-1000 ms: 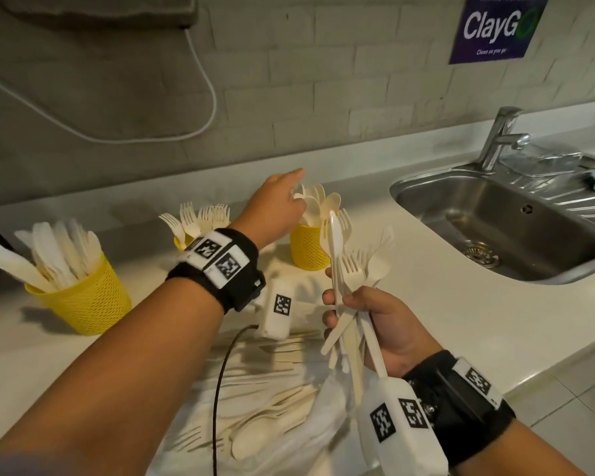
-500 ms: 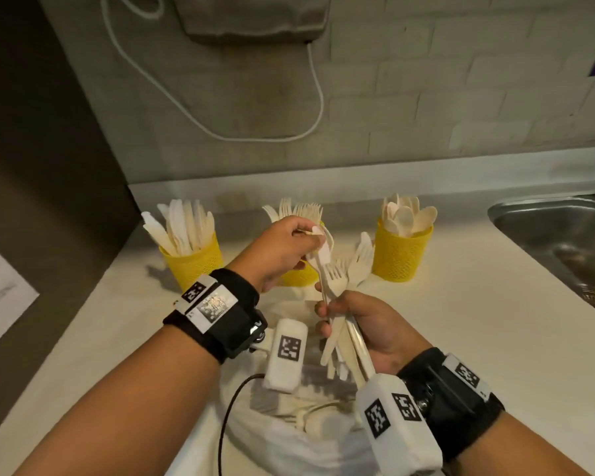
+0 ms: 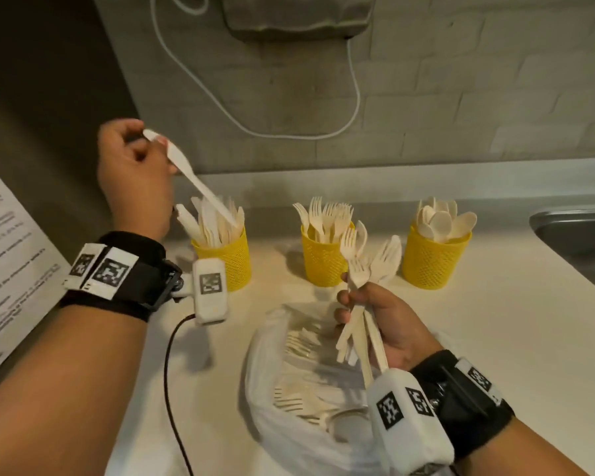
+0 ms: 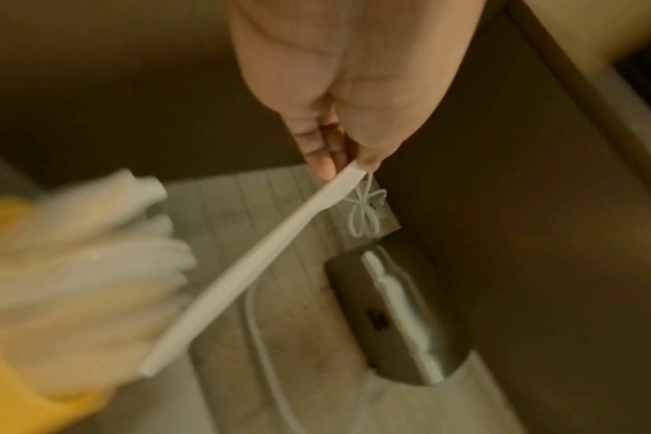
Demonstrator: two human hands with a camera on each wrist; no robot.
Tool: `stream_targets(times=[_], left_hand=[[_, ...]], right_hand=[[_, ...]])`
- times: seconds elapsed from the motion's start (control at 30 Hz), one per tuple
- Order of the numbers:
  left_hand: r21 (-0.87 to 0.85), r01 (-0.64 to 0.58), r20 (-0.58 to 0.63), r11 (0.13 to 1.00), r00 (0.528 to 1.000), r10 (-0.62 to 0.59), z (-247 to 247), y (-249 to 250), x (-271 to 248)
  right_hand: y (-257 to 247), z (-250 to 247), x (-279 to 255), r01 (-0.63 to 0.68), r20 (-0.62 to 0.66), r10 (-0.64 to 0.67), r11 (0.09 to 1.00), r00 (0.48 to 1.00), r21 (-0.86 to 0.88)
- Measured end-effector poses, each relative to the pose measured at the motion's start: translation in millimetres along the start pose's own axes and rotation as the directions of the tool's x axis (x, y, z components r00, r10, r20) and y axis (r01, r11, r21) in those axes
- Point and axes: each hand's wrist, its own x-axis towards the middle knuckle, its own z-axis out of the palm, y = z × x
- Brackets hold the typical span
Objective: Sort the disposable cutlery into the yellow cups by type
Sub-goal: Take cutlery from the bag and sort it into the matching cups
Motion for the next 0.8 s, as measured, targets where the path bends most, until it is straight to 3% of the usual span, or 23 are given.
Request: stream_targets(times=[0.13, 0.3, 0.4, 0.47, 0.53, 0.57, 0.6, 0.63, 0.67, 0.7, 0.73, 0.77, 0.8], left_hand=[[0.296, -0.086, 0.118, 0.951, 0.992, 0.053, 1.6, -48.9, -1.9], [0.499, -0.092, 0.331, 0.862, 0.939, -0.092, 14.0, -89.7, -17.1], [0.551, -0.099, 0.352, 0.828, 0.928, -0.124, 11.9, -86.1, -16.1], [0.577, -0.153, 0.326, 0.802, 0.944, -0.054, 8.4, -66.4, -18.6], [0.509, -0.13, 0.287, 0.851, 0.958, -0.025, 7.9, -38.5, -38.9], [0.439, -0.045, 0.349, 0.897, 0.929, -0.124, 8.8, -26.1, -59.1], [0.377, 0.081, 0.49, 0.923, 0.828, -0.273, 10.3, -16.2, -85.7], [0.366, 0.204, 0.65, 0.908, 0.642, -0.406, 11.4, -8.3, -114.2], [0.405, 0.278, 0.763, 0.871, 0.422, -0.489, 12.2, -3.0, -141.5], [0.44, 0.303, 0.822, 0.845, 0.244, -0.515, 13.4, -1.8, -163.6], [0.448, 0.315, 0.846, 0.837, 0.154, -0.511, 15.0, -3.5, -179.2], [0.434, 0.334, 0.855, 0.837, 0.14, -0.499, 15.8, -5.4, -187.7], [0.409, 0.369, 0.858, 0.835, 0.157, -0.489, 15.9, -6.7, -189.6]], right_hand=[[-2.3, 2.1, 3.1, 0.066, 0.003, -0.067, 0.997, 0.998, 0.034], [-1.0, 4.2, 3.0, 0.112, -0.035, -0.111, 0.994, 0.993, 0.007], [-2.5, 8.1, 0.9, 0.147, -0.072, -0.147, 0.989, 0.987, -0.004], [-3.5, 9.0, 1.1, 0.197, -0.114, -0.196, 0.98, 0.974, -0.005], [-5.1, 9.0, 3.9, 0.256, -0.153, -0.251, 0.967, 0.956, 0.011], [-5.8, 9.5, 5.6, 0.288, -0.171, -0.279, 0.957, 0.945, 0.027], [-6.2, 10.4, 7.8, 0.321, -0.188, -0.308, 0.946, 0.933, 0.043], [-6.2, 12.8, 9.1, 0.351, -0.202, -0.334, 0.935, 0.921, 0.054], [-5.6, 15.7, 9.9, 0.373, -0.214, -0.355, 0.926, 0.91, 0.054], [-5.0, 18.6, 10.1, 0.386, -0.219, -0.368, 0.922, 0.904, 0.043], [-4.8, 21.7, 9.6, 0.389, -0.218, -0.375, 0.921, 0.901, 0.025], [-4.9, 24.4, 9.0, 0.386, -0.216, -0.376, 0.922, 0.901, 0.007], [-5.5, 26.6, 7.8, 0.381, -0.211, -0.375, 0.925, 0.903, -0.012]])
